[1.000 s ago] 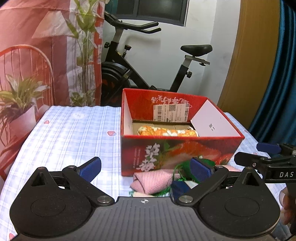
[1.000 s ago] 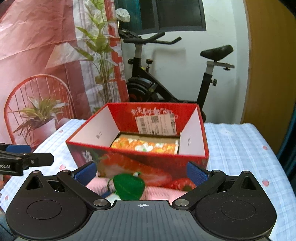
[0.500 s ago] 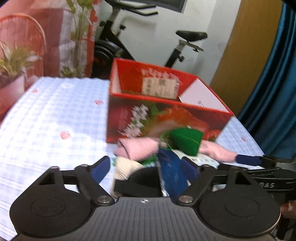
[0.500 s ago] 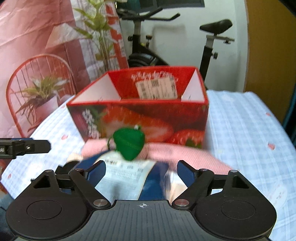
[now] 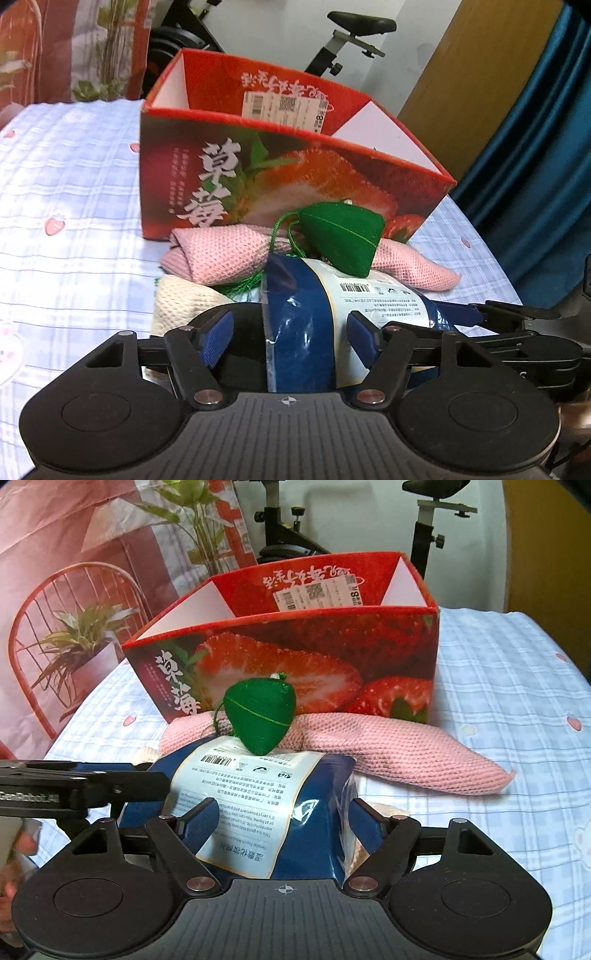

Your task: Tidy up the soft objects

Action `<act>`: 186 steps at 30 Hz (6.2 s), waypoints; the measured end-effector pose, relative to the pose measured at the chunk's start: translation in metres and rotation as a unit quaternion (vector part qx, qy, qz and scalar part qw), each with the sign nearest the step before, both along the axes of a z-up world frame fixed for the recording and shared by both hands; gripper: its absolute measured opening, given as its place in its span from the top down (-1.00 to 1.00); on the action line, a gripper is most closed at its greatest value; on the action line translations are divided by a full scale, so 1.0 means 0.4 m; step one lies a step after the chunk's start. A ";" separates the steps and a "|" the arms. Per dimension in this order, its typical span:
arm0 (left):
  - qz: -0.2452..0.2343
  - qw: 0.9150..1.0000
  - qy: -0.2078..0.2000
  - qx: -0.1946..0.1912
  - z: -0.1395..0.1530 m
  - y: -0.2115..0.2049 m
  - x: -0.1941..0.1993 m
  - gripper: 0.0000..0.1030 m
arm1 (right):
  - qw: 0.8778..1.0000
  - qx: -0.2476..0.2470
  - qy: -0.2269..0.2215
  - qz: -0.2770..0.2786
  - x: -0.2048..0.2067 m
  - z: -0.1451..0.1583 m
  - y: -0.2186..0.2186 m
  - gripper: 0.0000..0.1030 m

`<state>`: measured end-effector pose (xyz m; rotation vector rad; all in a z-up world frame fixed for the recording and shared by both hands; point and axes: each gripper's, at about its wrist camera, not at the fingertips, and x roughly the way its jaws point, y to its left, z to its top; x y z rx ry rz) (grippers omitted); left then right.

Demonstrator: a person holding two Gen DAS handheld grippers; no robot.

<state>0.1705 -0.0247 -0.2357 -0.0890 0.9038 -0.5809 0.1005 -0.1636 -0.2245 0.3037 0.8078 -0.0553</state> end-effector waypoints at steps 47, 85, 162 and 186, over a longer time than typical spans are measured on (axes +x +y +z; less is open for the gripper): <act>0.025 0.996 -0.055 -0.062 0.134 0.083 -0.050 0.21 | 0.996 -0.021 -0.077 0.042 0.002 0.167 0.054 0.02; 0.035 0.991 -0.113 -0.063 0.264 0.001 0.334 0.18 | 0.978 -0.097 -0.147 0.108 0.347 0.326 -0.061 0.02; 0.071 0.987 -0.136 0.053 0.168 0.076 -0.016 -0.32 | 0.993 -0.078 -0.085 -0.002 0.027 0.097 -0.004 -0.16; 0.034 0.995 -0.079 0.040 0.085 0.029 0.032 -0.35 | 0.997 -0.066 -0.035 0.034 0.046 -0.013 0.024 -0.16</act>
